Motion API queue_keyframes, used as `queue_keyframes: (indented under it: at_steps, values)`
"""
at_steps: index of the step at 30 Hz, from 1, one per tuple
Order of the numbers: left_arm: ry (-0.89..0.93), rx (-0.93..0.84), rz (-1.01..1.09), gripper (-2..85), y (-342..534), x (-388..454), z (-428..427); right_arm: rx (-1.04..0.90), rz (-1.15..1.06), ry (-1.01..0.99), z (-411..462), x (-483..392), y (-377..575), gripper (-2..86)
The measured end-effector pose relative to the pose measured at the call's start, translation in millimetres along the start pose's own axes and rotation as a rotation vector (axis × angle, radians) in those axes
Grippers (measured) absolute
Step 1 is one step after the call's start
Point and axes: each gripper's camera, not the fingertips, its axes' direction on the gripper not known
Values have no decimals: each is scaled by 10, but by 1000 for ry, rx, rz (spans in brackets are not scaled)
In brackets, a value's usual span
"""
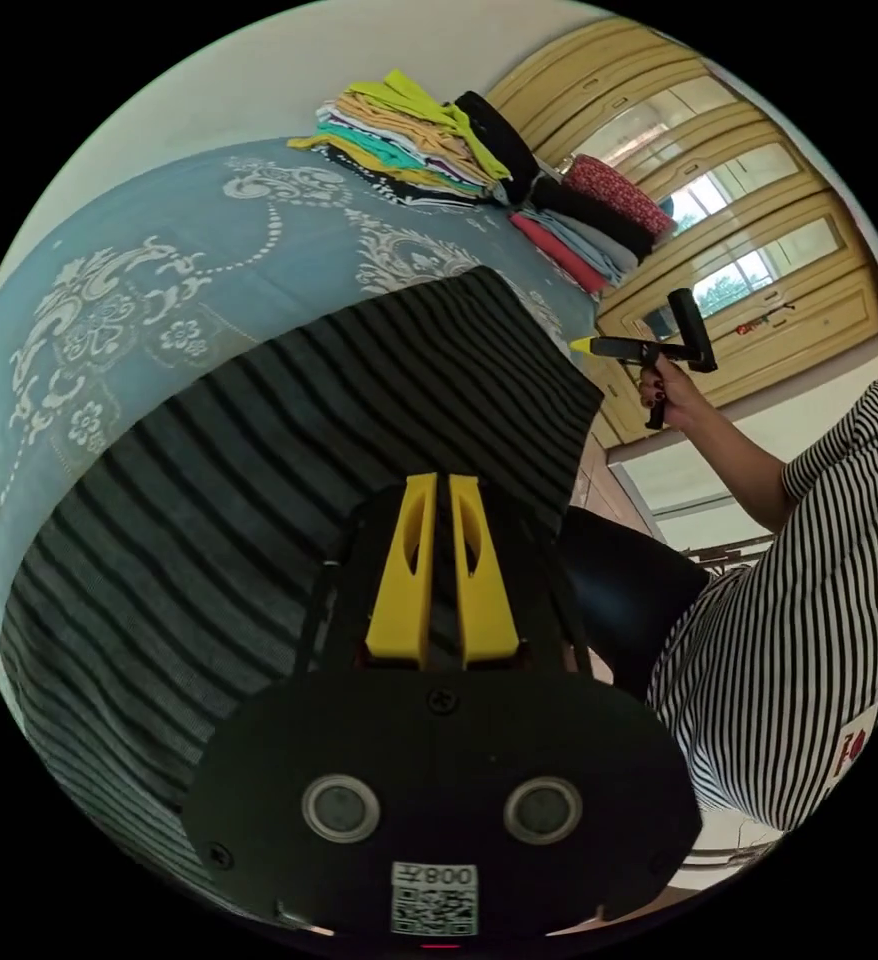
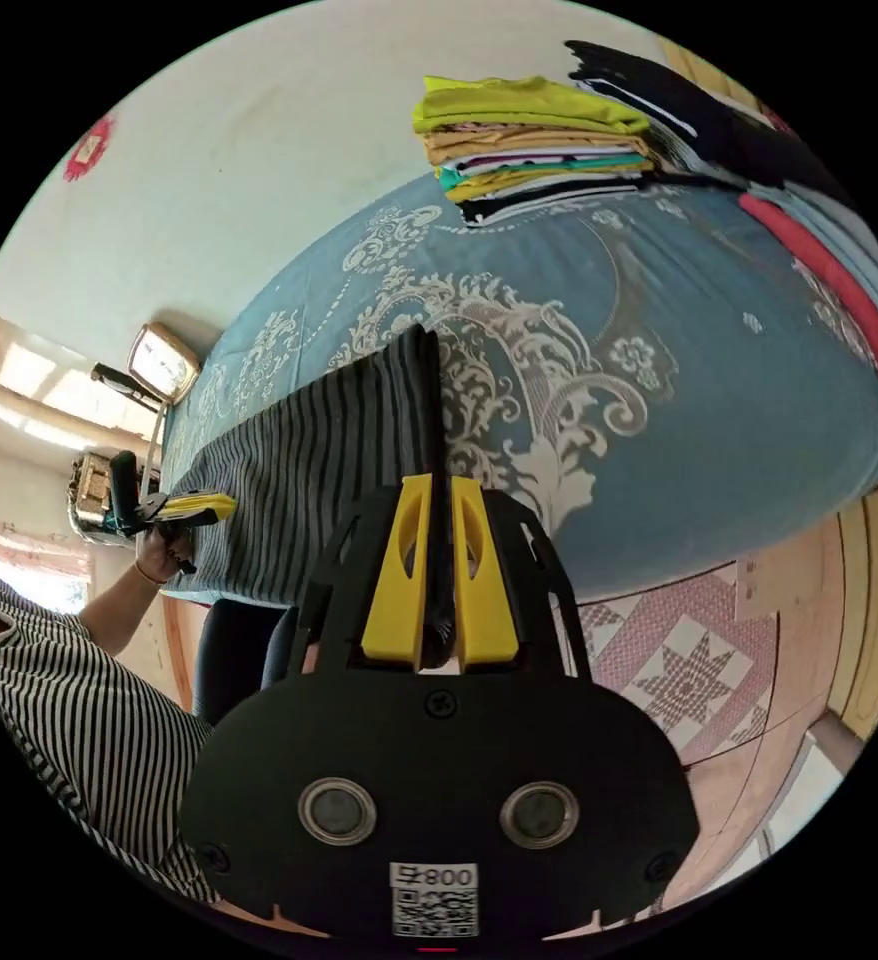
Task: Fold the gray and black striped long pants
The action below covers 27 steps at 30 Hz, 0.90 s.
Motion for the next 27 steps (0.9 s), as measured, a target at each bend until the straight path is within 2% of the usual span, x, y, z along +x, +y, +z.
queue_keyframes:
  at_steps: [3, 5, 8, 22, 27]
  values:
    - [54, -26, 86, 48, -287, 333, 361, -34, 149, -90, -174, 467, 456, 66]
    - [66, -53, 136, 67, -536, 552, 604, -32, 253, -233, -235, 776, 774, 77]
    - [54, -67, 175, 81, -860, 714, 815, -28, 314, -346, -218, 993, 1017, 83]
    - [-57, -123, 283, 105, -2678, 862, 1717, 11, 436, -555, -118, 1598, 1442, 86]
    - [-83, -258, 354, 114, -3193, 988, 2245, 25, 462, -597, -114, 1710, 1571, 86]
